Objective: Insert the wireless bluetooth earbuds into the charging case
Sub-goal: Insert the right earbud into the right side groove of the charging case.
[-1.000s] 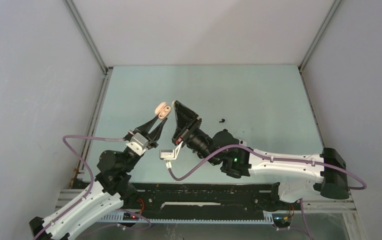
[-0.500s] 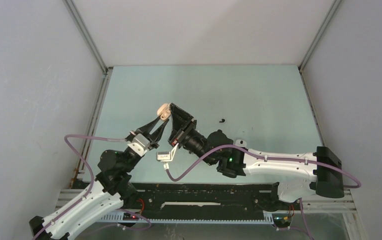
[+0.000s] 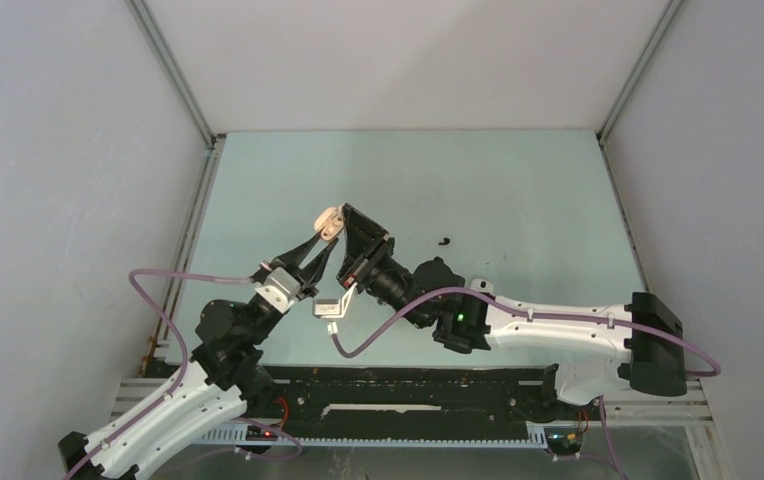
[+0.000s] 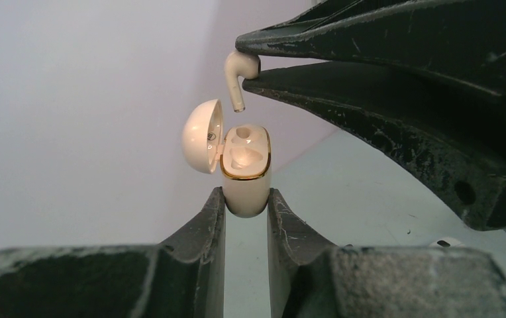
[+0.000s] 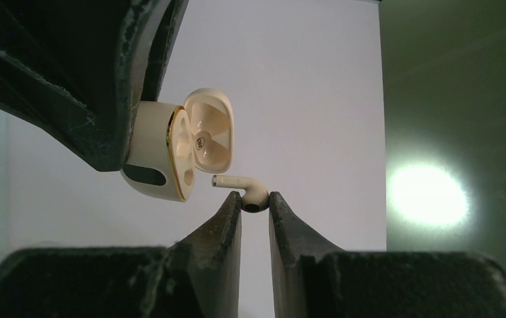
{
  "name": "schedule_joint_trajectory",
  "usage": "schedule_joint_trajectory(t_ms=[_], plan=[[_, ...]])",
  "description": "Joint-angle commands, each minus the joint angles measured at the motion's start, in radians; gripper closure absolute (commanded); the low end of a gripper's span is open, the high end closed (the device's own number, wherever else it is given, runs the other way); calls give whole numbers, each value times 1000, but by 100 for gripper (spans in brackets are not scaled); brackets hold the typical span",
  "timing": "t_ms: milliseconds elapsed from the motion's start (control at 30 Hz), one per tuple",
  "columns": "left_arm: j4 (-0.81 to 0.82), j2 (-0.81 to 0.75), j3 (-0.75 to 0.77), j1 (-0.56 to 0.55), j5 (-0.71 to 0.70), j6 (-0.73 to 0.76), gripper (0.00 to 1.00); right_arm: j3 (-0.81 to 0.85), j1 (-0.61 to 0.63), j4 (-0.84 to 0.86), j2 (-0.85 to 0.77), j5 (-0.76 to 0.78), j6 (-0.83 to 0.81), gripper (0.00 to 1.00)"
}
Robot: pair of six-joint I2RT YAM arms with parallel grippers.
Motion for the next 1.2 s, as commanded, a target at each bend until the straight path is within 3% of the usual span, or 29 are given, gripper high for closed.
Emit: schedule_joint_trajectory(t_ms=[0, 767, 900, 1167], plan=[[32, -2, 6, -5, 8, 23, 100, 6, -7, -3, 12, 24, -17, 100], [37, 7, 9, -5, -5, 11, 100, 6, -6, -84, 19, 62, -47, 100], [38, 8, 8, -5, -5, 9, 100, 6, -6, -94, 23, 74, -60, 93], [32, 19, 13, -5, -5, 0, 100, 6, 2, -116, 20, 82, -79, 93]])
